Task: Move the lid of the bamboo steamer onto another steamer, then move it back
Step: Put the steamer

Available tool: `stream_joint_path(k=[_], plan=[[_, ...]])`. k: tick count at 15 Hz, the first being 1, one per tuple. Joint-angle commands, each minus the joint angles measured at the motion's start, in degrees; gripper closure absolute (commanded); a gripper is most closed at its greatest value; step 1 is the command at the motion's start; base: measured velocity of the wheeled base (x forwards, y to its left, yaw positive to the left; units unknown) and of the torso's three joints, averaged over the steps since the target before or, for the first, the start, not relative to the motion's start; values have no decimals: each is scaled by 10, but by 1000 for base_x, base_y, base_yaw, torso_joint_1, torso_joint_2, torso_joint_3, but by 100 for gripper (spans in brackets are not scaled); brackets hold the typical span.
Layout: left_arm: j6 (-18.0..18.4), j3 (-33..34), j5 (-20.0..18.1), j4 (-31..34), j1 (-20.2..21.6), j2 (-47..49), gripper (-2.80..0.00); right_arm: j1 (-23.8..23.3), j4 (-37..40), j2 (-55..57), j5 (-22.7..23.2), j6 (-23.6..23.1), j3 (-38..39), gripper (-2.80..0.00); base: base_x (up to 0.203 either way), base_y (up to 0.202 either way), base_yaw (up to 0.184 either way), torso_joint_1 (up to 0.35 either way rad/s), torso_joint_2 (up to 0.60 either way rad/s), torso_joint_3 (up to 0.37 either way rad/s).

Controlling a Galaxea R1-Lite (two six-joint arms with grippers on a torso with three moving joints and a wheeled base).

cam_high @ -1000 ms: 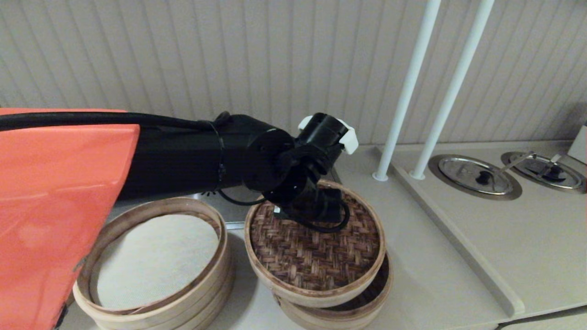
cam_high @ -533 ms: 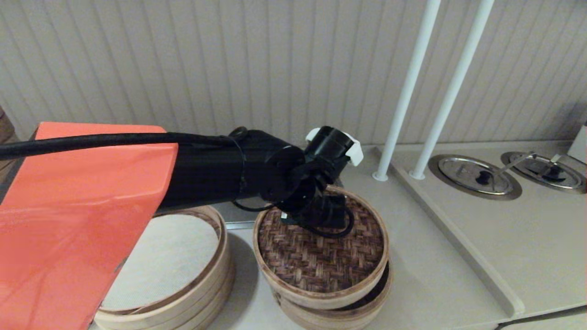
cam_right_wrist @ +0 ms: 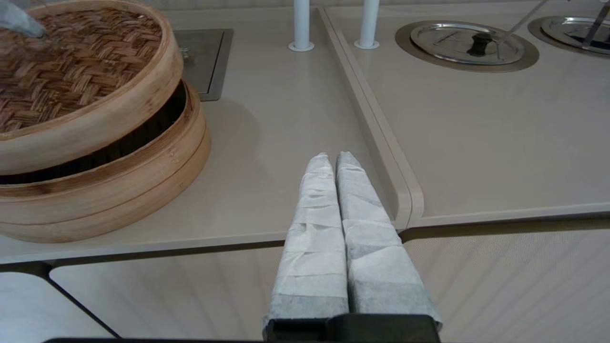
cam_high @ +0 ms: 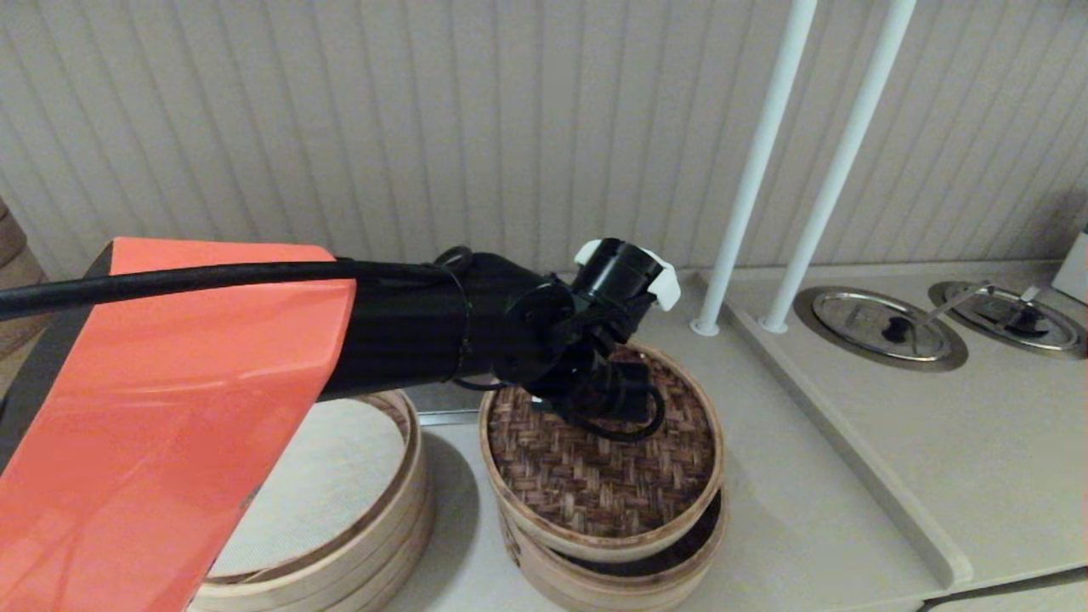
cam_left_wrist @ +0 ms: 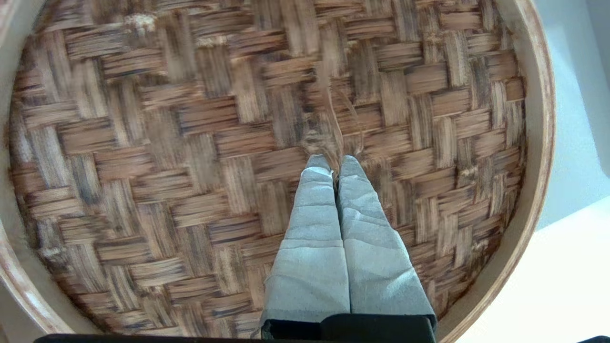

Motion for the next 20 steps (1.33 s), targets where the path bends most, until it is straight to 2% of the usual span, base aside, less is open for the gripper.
stream_joint_path(k=[1,6,14,16,20], plan=[[-2,0,1,-7,-6,2,0,0,0,1,0,1,2,0,0,0,0,0,0,0],[1,1,0,-11,-16,-2,0,0,0,1,0,1,2,0,0,0,0,0,0,0],[4,3,-1,34,-18,-17,0,0,0,1,0,1,2,0,0,0,0,0,0,0],[16,4,-1,41,-19,-18,0,0,0,1,0,1,1,0,0,0,0,0,0,0],[18,3,-1,37,-18,-5,0,0,0,1,0,0,2,0,0,0,0,0,0,0]])
